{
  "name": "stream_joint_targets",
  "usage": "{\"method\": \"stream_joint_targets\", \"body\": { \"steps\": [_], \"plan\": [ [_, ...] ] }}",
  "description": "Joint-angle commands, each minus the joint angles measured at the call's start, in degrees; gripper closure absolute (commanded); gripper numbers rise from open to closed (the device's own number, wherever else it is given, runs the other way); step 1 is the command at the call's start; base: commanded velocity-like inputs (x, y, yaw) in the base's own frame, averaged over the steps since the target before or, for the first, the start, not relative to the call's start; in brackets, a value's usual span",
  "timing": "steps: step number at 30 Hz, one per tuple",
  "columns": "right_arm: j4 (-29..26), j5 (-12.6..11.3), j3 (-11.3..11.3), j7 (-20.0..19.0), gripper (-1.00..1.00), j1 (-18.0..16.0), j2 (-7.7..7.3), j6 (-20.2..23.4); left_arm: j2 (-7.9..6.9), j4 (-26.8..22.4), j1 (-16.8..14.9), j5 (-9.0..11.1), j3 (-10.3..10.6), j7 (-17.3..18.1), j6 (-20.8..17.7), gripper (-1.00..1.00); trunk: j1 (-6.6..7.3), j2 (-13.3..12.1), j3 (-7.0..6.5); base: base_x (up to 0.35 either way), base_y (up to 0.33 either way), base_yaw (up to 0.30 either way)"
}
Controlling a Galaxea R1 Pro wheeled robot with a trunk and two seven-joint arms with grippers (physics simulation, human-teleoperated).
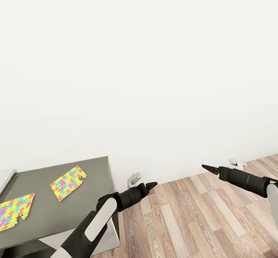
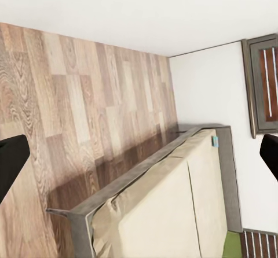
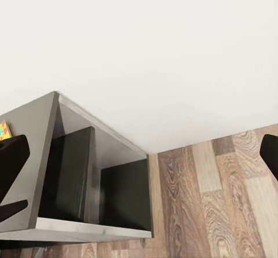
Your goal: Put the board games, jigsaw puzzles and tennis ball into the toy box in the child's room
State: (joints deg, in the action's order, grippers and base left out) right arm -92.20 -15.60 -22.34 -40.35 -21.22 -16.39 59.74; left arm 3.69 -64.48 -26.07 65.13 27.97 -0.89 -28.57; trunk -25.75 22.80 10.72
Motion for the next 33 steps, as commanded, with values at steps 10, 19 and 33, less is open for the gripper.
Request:
{"method": "stream_joint_targets", "body": {
  "steps": [10,19,33],
  "plan": [
    [0.0,0.3,-0.07,-0.43,-1.0,-0.19,-0.13,0.26,0.0,-0.03,-0.04,0.24,-0.02,-0.1,-0.18,-1.0,-0.03,0.11,-0.12,0.0,0.0,-0.09],
    [0.0,0.37,-0.07,-0.43,-1.0,-0.28,-0.13,0.26,0.0,-0.03,-0.04,0.12,-0.02,-0.14,-0.17,-1.0,-0.03,0.11,-0.17,0.0,0.0,-0.231],
    [0.0,0.39,-0.07,-0.43,-1.0,-0.31,-0.26,0.26,0.01,-0.03,-0.04,0.01,-0.02,-0.16,-0.15,-1.0,-0.03,0.11,-0.18,0.0,0.0,-0.276]
  ]
}}
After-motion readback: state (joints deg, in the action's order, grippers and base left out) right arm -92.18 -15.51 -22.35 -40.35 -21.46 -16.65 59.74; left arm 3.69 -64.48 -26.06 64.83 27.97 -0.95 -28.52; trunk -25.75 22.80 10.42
